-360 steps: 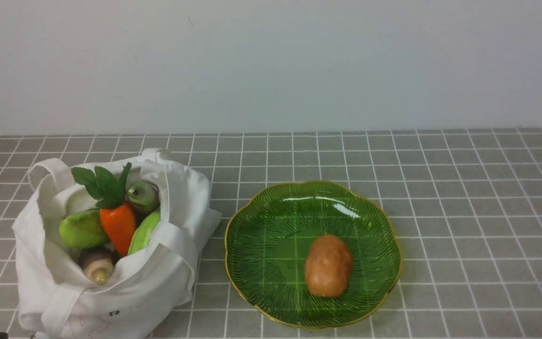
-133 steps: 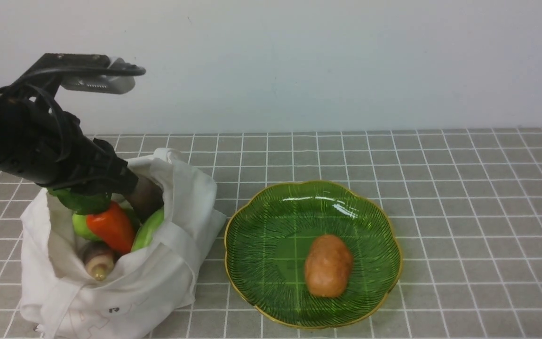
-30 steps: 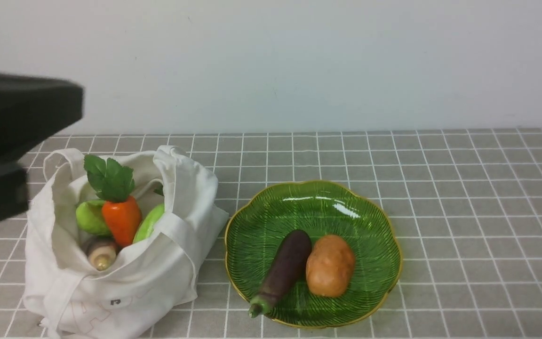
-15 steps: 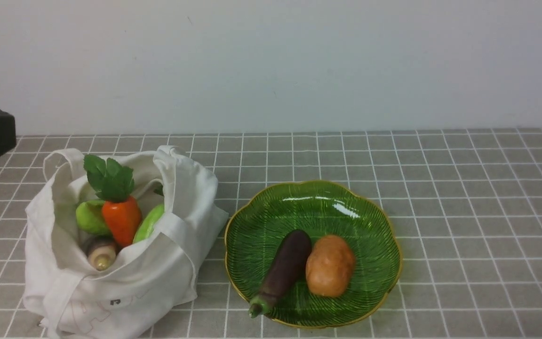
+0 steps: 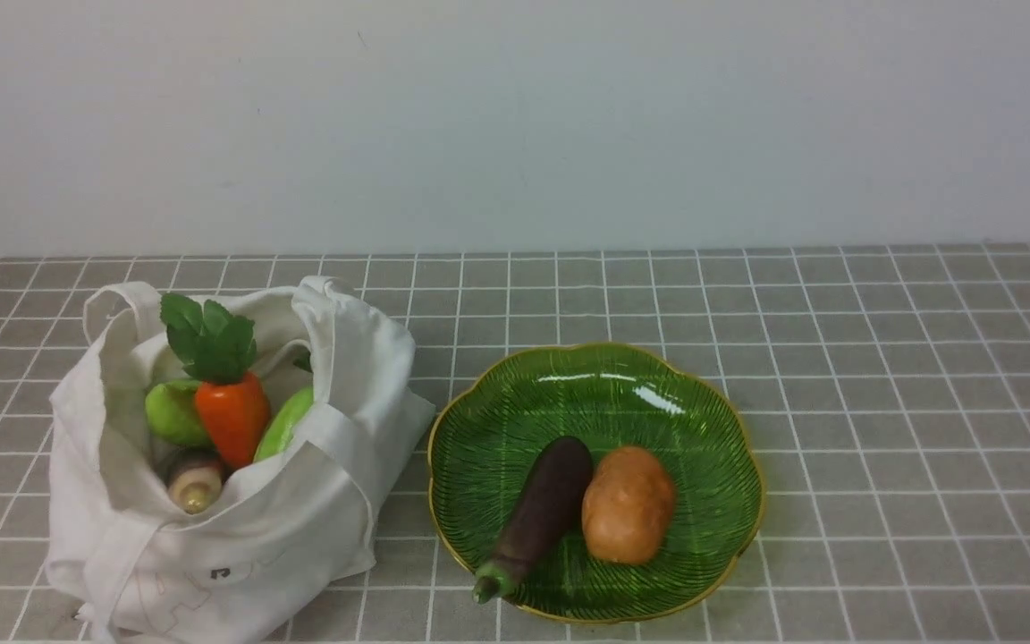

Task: Take vegetables from bag on grey coffee tablecloth place on plate.

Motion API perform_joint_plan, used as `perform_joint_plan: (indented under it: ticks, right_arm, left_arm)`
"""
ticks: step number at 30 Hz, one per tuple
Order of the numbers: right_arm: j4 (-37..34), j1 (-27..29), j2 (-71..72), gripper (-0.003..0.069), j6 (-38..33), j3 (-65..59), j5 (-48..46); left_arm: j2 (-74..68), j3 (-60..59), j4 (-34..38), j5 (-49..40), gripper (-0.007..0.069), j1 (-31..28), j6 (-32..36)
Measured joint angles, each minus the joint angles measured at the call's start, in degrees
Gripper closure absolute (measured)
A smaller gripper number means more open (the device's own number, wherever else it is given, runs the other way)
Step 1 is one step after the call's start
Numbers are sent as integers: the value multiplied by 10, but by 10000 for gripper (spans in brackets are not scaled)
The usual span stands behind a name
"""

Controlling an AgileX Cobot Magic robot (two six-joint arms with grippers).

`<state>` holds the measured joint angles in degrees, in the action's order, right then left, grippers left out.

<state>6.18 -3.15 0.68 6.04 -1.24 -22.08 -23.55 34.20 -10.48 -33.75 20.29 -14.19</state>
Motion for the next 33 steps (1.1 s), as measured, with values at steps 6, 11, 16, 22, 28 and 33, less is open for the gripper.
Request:
perform_joint_plan:
  ticks: [6, 11, 16, 22, 28, 33]
  right_arm:
    - [0, 0, 0, 673, 0, 0, 0]
    - [0, 0, 0, 673, 0, 0, 0]
    - [0, 0, 0, 673, 0, 0, -1]
    - [0, 0, 0, 673, 0, 0, -1]
    - [0, 0, 0, 673, 0, 0, -1]
    - [0, 0, 0, 673, 0, 0, -1]
  left_arm:
    - [139, -210, 105, 132, 629, -123, 91]
    - [228, -325, 129, 148, 629, -176, 129]
    - [241, -358, 132, 121, 629, -181, 151]
    - [241, -358, 133, 121, 629, -181, 152]
    - [241, -358, 133, 121, 629, -181, 152]
    - [241, -358, 133, 121, 629, -181, 152]
